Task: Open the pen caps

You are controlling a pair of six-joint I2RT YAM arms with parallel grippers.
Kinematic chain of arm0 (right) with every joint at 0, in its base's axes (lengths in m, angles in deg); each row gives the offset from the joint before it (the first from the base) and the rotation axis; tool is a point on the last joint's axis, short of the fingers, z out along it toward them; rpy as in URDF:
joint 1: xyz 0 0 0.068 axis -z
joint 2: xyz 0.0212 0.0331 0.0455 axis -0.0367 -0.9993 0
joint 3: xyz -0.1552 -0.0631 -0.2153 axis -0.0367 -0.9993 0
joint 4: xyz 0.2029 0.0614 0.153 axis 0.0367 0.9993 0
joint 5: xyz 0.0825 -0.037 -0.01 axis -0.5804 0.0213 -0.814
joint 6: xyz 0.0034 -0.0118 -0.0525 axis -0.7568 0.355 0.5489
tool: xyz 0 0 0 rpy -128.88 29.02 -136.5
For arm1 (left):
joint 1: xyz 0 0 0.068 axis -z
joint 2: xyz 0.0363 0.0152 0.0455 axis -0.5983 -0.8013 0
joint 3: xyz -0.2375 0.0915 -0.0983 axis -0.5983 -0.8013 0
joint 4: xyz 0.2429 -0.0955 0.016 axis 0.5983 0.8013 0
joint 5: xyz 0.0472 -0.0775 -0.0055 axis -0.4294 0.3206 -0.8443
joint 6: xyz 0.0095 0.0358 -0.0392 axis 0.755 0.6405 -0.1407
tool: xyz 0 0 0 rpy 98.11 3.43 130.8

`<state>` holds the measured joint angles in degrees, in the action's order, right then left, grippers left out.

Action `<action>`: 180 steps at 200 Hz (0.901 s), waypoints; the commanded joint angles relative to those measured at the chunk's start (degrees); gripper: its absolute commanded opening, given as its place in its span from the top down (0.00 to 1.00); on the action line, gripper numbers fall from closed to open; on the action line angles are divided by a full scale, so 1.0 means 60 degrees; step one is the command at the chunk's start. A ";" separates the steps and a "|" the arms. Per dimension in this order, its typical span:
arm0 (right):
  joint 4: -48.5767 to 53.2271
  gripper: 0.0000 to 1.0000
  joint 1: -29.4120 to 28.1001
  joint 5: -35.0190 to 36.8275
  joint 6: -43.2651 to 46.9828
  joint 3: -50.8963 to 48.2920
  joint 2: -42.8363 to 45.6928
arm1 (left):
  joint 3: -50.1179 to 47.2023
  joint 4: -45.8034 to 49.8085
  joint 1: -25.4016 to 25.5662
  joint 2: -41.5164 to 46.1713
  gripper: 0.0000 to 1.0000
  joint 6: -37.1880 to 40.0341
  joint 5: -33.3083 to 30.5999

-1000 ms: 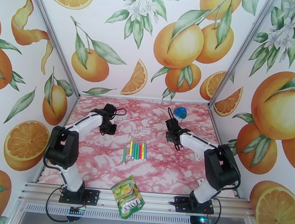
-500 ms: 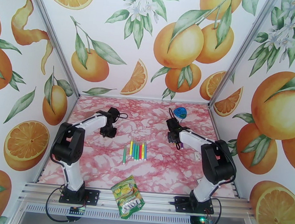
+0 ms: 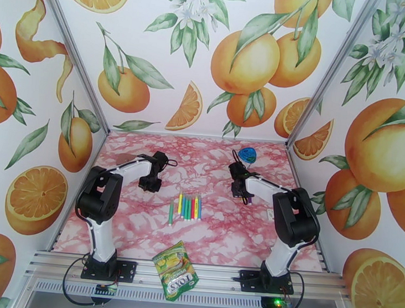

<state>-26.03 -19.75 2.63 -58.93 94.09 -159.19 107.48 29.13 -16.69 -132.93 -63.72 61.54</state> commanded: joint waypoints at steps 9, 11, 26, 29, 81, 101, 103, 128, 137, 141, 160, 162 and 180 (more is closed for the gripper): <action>0.0309 0.87 0.0056 0.0417 0.0078 0.0299 -0.0293 | 0.0003 -0.0052 0.0012 -0.0179 0.86 -0.0178 -0.0059; 0.0318 0.87 0.0056 0.0433 0.0073 0.0305 -0.0298 | 0.0003 -0.0065 0.0012 -0.0191 0.85 -0.0192 -0.0045; 0.0391 0.87 0.0056 0.0552 0.0032 0.0357 -0.0352 | 0.0003 -0.0099 0.0012 -0.0221 0.84 -0.0225 -0.0019; 0.0406 0.86 0.0056 0.0566 0.0037 0.0362 -0.0366 | 0.0003 -0.0086 0.0018 -0.0224 0.84 -0.0225 -0.0021; 0.0511 0.83 0.0056 0.0557 0.0051 0.0435 -0.0503 | -0.0027 -0.0091 0.0012 -0.0255 0.77 -0.0237 -0.0090; 0.0550 0.81 0.0068 0.0590 0.0034 0.0440 -0.0517 | -0.0029 -0.0085 0.0012 -0.0266 0.76 -0.0229 -0.0094; 0.0553 0.80 0.0062 0.0605 0.0026 0.0439 -0.0518 | -0.0027 -0.0085 0.0012 -0.0268 0.76 -0.0237 -0.0094; 0.0567 0.76 0.0056 0.0659 -0.0015 0.0427 -0.0490 | -0.0041 -0.0041 0.0012 -0.0268 0.75 -0.0240 -0.0109; 0.0555 0.75 0.0066 0.0673 -0.0006 0.0409 -0.0475 | -0.0041 -0.0024 0.0012 -0.0254 0.75 -0.0240 -0.0114; 0.0557 0.74 0.0055 0.0673 -0.0008 0.0411 -0.0475 | -0.0041 -0.0026 0.0012 -0.0235 0.75 -0.0240 -0.0123; 0.0570 0.73 0.0056 0.0673 -0.0004 0.0409 -0.0462 | -0.0041 0.0025 0.0016 -0.0196 0.74 -0.0253 -0.0196; 0.0573 0.73 0.0056 0.0673 -0.0006 0.0409 -0.0461 | -0.0041 0.0031 0.0013 -0.0184 0.74 -0.0247 -0.0197; 0.0571 0.71 0.0057 0.0658 -0.0007 0.0383 -0.0432 | -0.0014 0.0076 0.0018 -0.0123 0.74 -0.0255 -0.0237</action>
<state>-23.67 -19.64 5.10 -58.95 95.36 -161.64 107.46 28.97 -16.69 -133.87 -64.99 61.23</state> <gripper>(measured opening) 0.282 0.256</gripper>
